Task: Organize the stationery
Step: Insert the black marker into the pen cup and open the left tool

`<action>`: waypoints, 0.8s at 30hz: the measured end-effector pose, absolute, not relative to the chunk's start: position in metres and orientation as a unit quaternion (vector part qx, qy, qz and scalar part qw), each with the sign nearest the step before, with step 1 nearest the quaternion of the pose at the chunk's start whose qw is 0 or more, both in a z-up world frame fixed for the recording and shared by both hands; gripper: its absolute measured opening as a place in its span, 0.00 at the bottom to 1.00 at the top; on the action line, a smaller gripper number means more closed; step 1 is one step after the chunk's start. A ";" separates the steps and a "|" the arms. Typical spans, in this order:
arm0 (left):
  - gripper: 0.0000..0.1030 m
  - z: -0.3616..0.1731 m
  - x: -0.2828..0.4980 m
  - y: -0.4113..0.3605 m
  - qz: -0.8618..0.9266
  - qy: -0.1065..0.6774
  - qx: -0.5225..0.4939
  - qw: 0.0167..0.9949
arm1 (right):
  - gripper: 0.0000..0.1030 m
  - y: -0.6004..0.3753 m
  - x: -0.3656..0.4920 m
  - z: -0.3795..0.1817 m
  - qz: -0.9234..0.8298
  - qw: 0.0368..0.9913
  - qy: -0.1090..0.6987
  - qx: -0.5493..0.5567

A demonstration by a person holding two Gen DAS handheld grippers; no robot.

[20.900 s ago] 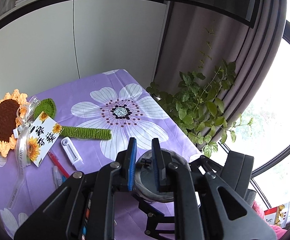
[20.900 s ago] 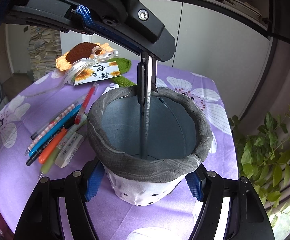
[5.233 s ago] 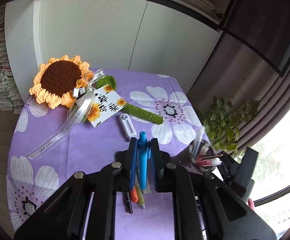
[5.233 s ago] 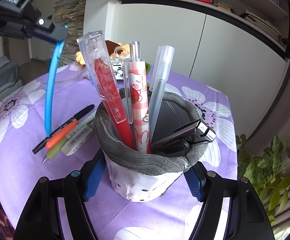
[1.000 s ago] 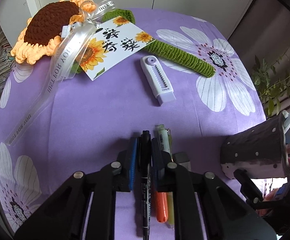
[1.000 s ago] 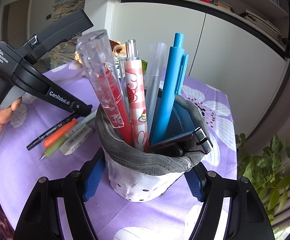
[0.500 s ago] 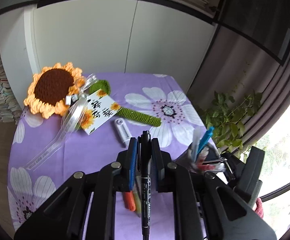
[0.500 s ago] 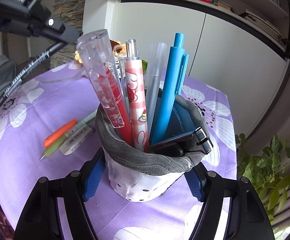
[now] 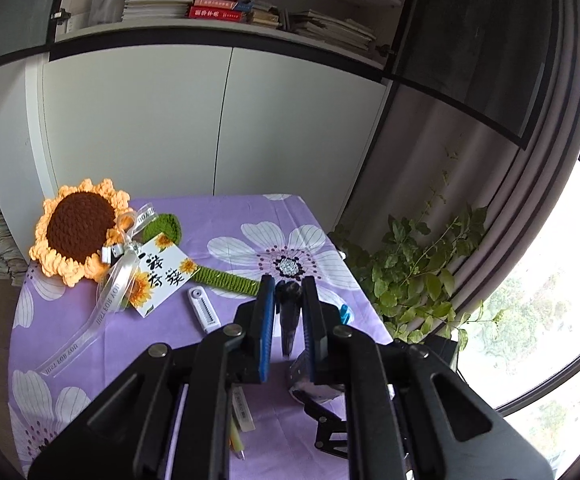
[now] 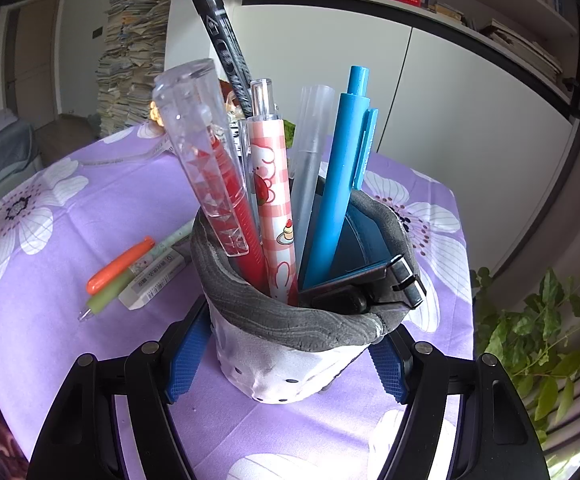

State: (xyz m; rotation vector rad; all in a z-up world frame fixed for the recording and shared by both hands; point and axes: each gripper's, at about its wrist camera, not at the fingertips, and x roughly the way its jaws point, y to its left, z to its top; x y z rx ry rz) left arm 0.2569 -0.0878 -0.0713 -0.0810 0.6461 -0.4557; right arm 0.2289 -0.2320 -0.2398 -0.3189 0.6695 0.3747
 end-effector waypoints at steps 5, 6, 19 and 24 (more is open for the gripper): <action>0.08 -0.044 0.240 -0.100 -0.254 0.277 -0.032 0.926 | 0.71 -0.232 0.229 -0.240 0.182 0.915 0.325 -0.155; 0.08 -0.040 0.237 -0.103 -0.258 0.269 -0.027 0.927 | 0.71 -0.232 0.229 -0.240 0.182 0.915 0.325 -0.155; 0.08 -0.060 0.247 -0.149 -0.279 0.281 0.027 0.918 | 0.71 -0.231 0.229 -0.240 0.181 0.915 0.325 -0.156; 0.08 -0.092 0.264 -0.158 -0.266 0.323 0.040 0.908 | 0.71 -0.231 0.229 -0.240 0.181 0.915 0.325 -0.156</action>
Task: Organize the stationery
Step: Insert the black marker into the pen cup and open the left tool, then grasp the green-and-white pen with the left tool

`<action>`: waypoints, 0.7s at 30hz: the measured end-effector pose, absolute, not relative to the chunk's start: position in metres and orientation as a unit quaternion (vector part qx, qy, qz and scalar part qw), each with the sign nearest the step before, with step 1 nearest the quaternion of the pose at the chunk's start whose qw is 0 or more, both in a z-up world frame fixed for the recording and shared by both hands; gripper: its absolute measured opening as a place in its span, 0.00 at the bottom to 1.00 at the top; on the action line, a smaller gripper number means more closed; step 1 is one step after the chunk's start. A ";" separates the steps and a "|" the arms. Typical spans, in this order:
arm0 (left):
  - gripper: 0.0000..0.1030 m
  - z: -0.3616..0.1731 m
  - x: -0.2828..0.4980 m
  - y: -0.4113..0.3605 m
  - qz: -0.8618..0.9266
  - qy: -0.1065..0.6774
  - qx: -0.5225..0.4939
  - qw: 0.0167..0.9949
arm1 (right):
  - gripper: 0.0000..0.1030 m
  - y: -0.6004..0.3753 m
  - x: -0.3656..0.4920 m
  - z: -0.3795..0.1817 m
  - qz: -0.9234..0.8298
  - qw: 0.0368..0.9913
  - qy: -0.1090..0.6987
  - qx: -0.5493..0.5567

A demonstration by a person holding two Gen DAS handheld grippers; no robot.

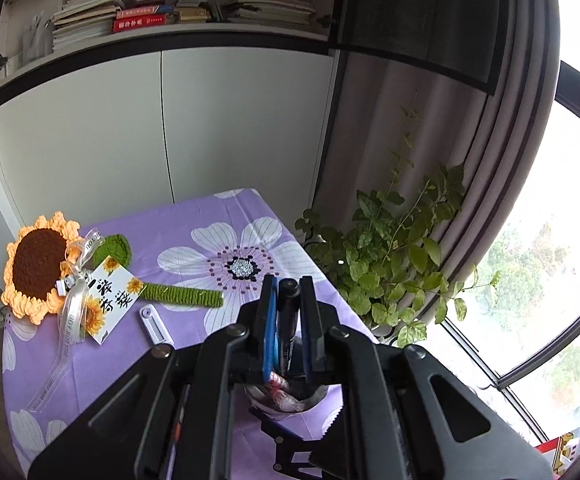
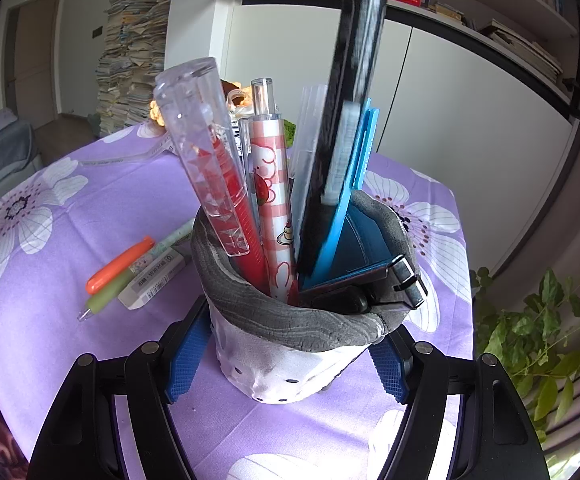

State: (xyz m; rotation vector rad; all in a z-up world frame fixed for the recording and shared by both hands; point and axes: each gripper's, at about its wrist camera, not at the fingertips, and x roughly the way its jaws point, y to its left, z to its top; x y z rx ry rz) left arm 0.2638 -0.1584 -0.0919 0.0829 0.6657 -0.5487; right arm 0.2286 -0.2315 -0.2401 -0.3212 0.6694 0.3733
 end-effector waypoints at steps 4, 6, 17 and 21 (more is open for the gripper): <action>0.08 -0.110 0.273 -0.159 -0.259 0.352 0.043 0.898 | 0.71 -0.231 0.229 -0.240 0.181 0.915 0.326 -0.156; 0.08 -0.117 0.275 -0.158 -0.261 0.368 0.042 0.892 | 0.71 -0.231 0.229 -0.240 0.181 0.915 0.326 -0.156; 0.52 -0.099 0.265 -0.120 -0.236 0.343 0.012 0.909 | 0.71 -0.231 0.229 -0.240 0.181 0.915 0.326 -0.157; 0.52 -0.106 0.270 -0.090 -0.182 0.347 0.005 0.920 | 0.71 -0.231 0.229 -0.240 0.181 0.915 0.326 -0.157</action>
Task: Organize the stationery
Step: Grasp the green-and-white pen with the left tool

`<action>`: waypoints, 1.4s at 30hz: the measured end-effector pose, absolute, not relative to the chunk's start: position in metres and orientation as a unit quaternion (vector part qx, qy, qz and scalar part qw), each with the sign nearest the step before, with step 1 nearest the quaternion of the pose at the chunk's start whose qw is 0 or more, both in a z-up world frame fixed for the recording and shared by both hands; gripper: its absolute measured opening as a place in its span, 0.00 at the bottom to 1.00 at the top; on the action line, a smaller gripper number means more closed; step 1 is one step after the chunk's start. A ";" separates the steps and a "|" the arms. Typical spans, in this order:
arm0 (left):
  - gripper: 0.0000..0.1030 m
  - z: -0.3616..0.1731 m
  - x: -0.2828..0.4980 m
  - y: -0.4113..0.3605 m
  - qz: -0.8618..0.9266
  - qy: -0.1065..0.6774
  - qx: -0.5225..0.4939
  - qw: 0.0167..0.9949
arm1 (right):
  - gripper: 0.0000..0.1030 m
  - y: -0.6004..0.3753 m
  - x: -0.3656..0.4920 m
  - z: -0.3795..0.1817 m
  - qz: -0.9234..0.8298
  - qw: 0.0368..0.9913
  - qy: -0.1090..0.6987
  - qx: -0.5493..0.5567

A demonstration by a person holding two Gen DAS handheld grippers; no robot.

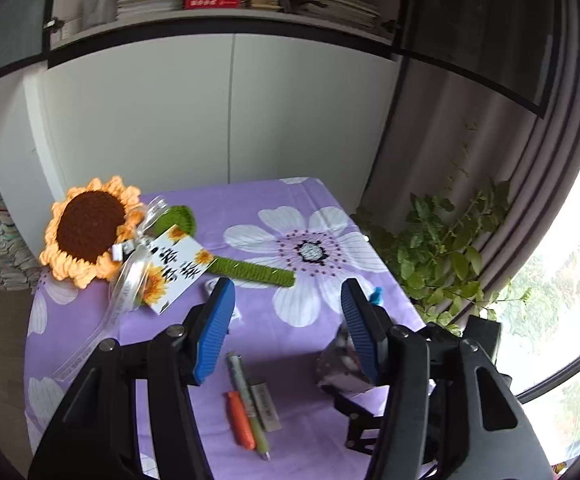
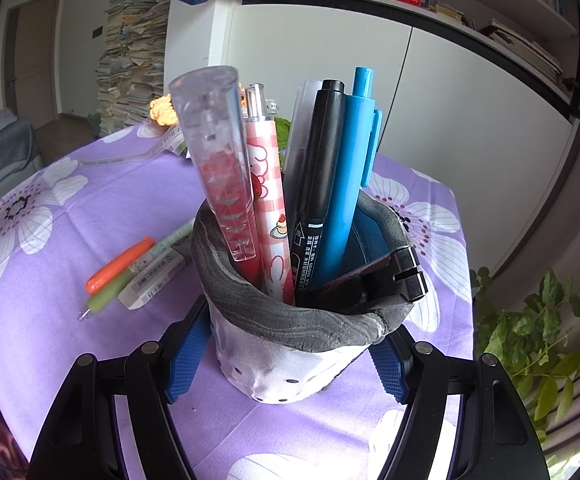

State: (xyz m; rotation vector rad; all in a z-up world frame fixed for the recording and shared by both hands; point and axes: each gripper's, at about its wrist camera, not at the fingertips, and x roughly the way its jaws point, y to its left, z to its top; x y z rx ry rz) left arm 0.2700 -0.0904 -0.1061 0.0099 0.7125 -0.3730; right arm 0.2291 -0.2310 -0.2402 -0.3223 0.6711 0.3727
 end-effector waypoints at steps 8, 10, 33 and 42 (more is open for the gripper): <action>0.38 -0.201 0.319 -0.065 -0.129 0.506 -0.033 0.852 | 0.71 -0.230 0.229 -0.240 0.180 0.915 0.326 -0.157; 0.38 -0.218 0.326 -0.065 -0.124 0.532 -0.047 0.836 | 0.71 -0.230 0.229 -0.240 0.180 0.914 0.326 -0.158; 0.11 -0.232 0.340 -0.071 -0.101 0.534 -0.030 0.839 | 0.71 -0.224 0.232 -0.245 0.178 0.909 0.338 -0.165; 0.08 -0.171 0.308 -0.064 -0.138 0.468 -0.043 0.872 | 0.71 -0.224 0.232 -0.245 0.178 0.909 0.338 -0.165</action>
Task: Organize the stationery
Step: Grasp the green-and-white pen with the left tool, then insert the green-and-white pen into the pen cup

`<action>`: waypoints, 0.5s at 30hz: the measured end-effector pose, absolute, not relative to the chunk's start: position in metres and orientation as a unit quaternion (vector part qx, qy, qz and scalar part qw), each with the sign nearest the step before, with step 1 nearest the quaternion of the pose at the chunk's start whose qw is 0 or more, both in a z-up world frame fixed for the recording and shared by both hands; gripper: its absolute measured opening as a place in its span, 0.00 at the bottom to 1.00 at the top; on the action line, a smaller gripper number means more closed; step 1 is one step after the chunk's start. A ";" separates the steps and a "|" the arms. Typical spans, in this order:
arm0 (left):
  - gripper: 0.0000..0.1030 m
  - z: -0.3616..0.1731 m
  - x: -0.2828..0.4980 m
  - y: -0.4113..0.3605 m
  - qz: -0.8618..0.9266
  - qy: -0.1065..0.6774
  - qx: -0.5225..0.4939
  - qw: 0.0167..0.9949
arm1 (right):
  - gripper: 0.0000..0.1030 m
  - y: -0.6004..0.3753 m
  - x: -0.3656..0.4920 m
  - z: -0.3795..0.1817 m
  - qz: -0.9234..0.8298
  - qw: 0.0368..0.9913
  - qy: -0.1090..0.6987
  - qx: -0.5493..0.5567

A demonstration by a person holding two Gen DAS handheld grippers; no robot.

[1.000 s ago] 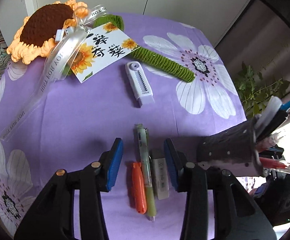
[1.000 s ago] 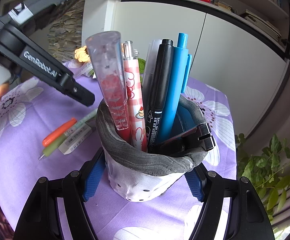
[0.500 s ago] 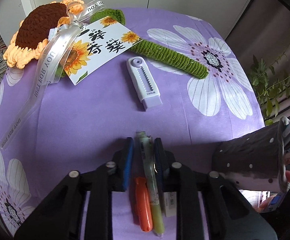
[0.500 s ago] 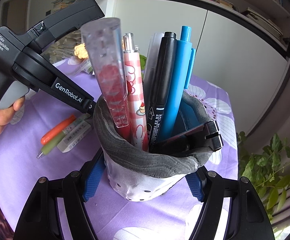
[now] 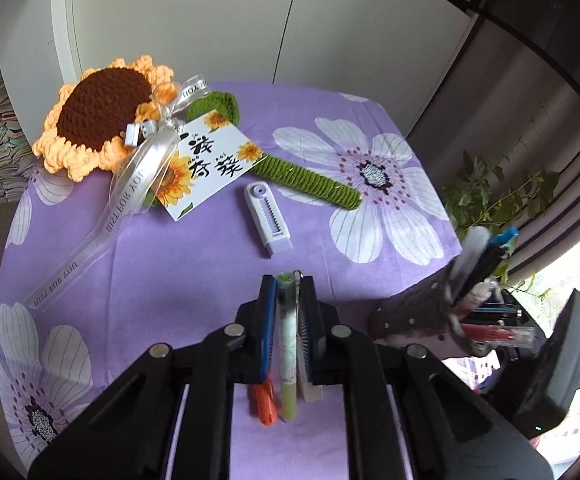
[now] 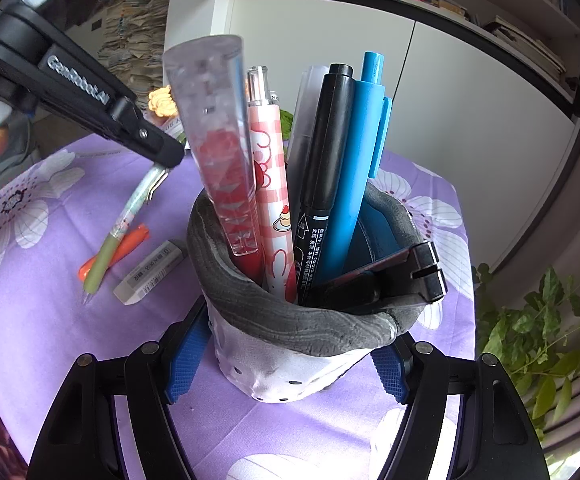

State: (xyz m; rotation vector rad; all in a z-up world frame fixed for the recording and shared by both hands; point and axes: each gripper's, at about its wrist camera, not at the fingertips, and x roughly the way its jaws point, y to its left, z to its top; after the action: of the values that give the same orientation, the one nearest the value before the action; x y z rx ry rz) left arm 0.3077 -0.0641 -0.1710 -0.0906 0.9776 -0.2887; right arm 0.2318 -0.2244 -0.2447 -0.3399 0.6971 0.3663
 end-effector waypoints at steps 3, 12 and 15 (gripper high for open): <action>0.08 -0.150 0.293 -0.066 -0.159 0.444 -0.047 0.881 | 0.71 -0.225 0.232 -0.245 0.177 0.909 0.338 -0.165; 0.07 -0.096 0.266 -0.076 -0.202 0.372 -0.041 0.905 | 0.71 -0.224 0.231 -0.244 0.177 0.909 0.337 -0.167; 0.07 -0.078 0.262 -0.082 -0.219 0.351 -0.039 0.909 | 0.71 -0.225 0.231 -0.244 0.177 0.909 0.337 -0.168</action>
State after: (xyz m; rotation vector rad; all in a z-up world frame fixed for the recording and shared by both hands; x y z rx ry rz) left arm 0.2615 -0.0824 -0.0784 -0.0806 0.7249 -0.4522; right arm 0.2311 -0.2247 -0.2439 -0.3457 0.6953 0.3643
